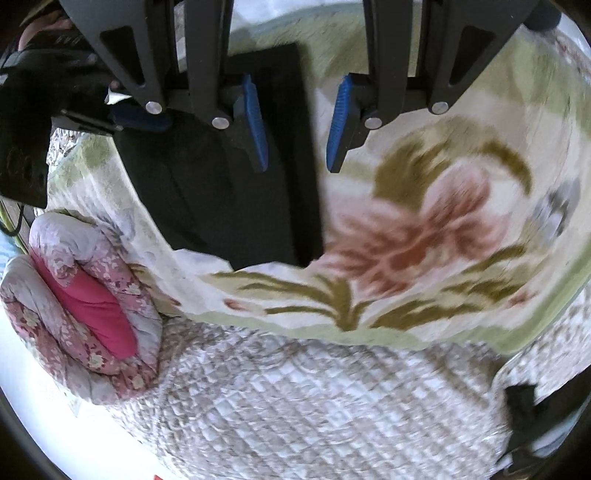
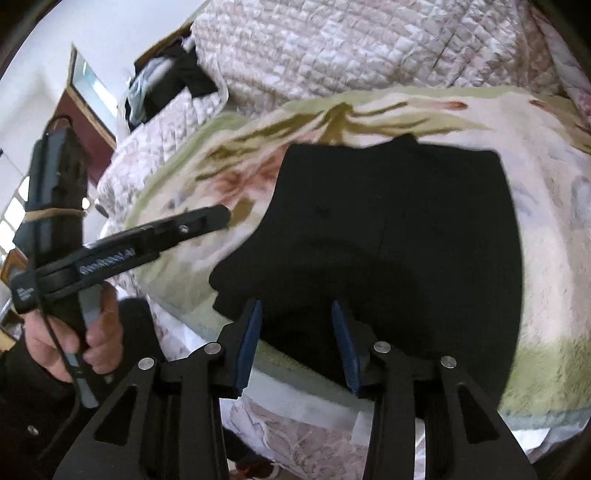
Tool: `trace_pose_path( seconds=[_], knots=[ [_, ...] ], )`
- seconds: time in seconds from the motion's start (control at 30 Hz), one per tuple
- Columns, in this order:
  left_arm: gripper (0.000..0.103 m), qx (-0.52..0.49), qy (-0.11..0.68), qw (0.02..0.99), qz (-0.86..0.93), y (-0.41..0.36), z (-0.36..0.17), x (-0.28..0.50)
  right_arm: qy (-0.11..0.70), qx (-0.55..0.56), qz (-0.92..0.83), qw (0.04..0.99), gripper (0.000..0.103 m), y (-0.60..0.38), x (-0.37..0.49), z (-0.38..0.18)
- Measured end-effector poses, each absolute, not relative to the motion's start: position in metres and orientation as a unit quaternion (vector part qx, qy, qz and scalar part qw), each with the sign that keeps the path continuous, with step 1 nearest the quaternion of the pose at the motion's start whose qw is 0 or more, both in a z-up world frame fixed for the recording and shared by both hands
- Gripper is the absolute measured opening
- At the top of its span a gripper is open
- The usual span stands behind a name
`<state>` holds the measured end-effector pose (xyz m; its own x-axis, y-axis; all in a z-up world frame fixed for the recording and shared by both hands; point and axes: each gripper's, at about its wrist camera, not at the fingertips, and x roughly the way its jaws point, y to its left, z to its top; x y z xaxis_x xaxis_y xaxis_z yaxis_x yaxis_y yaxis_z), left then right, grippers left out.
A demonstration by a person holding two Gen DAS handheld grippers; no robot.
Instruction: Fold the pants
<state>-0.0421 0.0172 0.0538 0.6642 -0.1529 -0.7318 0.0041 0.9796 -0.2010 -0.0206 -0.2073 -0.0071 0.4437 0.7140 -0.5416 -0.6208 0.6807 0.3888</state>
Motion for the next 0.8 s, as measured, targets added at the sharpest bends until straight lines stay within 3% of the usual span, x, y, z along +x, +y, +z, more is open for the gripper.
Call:
trace_pose_path(
  seconds=[0.2,0.37,0.5,0.57,0.6,0.8],
  knots=[
    [0.035,-0.068,0.399,0.912,-0.065,-0.006,0.059,-0.001,0.335,0.096,0.327,0.879,0.041,-0.244,0.029,0.007],
    [0.035,-0.056,0.399,0.913,-0.065,-0.017,0.049,0.035,0.316,0.051,0.304,0.897,0.041,-0.233,0.061,0.018],
    [0.038,-0.064,0.413,0.907,-0.056,-0.008,0.029,0.048,0.327,0.011,0.272,0.905,0.029,-0.221,0.092,0.008],
    [0.038,-0.065,0.409,0.909,-0.05,-0.001,0.02,0.046,0.335,0.009,0.256,0.907,0.018,-0.227,0.102,-0.004],
    [0.038,-0.064,0.405,0.911,-0.047,-0.001,0.018,0.044,0.332,0.015,0.248,0.91,0.007,-0.23,0.106,-0.008],
    [0.039,-0.045,0.381,0.923,-0.038,-0.007,0.012,0.039,0.317,0.006,0.24,0.918,0.002,-0.23,0.106,-0.015]
  ],
)
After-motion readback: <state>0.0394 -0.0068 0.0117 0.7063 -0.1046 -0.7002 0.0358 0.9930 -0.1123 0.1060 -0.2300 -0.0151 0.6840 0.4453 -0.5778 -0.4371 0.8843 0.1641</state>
